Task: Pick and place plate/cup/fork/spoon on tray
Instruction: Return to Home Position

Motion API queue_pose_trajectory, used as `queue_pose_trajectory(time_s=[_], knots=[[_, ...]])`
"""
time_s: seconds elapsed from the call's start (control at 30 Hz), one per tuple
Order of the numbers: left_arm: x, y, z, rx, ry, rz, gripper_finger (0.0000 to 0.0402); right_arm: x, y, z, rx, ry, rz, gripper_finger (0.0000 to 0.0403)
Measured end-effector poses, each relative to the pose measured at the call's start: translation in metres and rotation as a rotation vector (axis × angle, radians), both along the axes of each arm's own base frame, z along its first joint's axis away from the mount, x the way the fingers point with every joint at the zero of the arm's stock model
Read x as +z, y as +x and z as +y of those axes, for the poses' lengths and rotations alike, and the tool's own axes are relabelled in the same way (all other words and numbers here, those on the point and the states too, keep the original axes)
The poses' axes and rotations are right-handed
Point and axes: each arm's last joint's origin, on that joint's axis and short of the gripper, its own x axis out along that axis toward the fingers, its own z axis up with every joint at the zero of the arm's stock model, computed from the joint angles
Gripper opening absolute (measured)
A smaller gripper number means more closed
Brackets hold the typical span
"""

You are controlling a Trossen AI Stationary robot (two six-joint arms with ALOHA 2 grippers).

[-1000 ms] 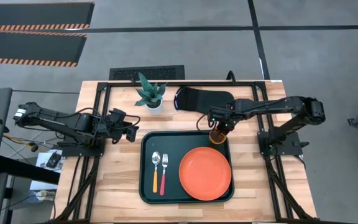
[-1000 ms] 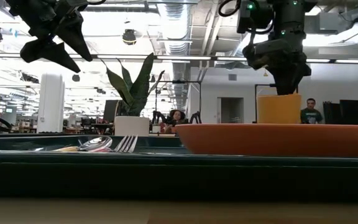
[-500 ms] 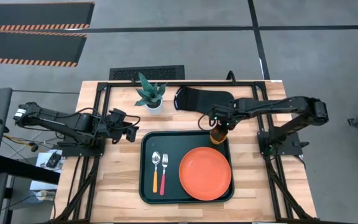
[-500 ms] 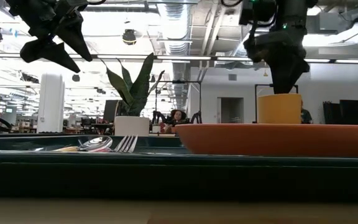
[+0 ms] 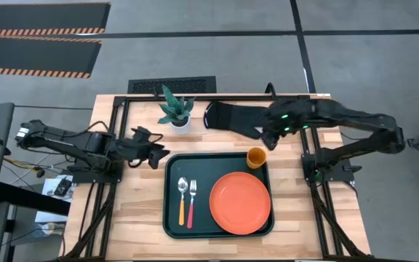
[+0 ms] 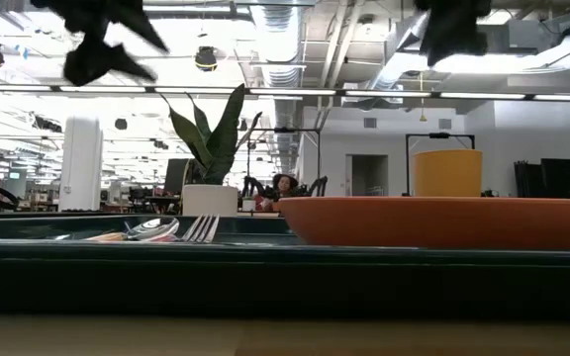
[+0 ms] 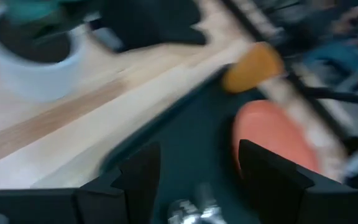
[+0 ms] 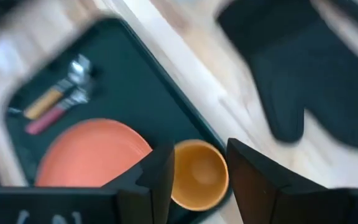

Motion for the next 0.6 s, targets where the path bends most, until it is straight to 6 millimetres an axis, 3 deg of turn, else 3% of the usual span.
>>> queue_pose_trajectory(time_s=[0.23,0.37,0.47,0.6], knots=[[0.04,-0.005,-0.003,-0.206,-0.005,-0.365,0.0203,0.063,-0.052,0.014,0.119,-0.138,-0.268,0.0165],[0.053,-0.024,-0.002,-0.317,0.084,-0.442,0.0203,0.076,-0.09,0.025,0.158,-0.256,-0.367,0.0167],[0.061,-0.043,0.004,-0.259,0.118,-0.502,0.0203,0.071,-0.105,0.03,0.124,-0.352,-0.497,0.0165],[0.077,-0.074,0.009,-0.283,0.323,-0.643,0.0203,0.038,-0.12,0.035,0.129,-0.364,-0.676,0.0164]])
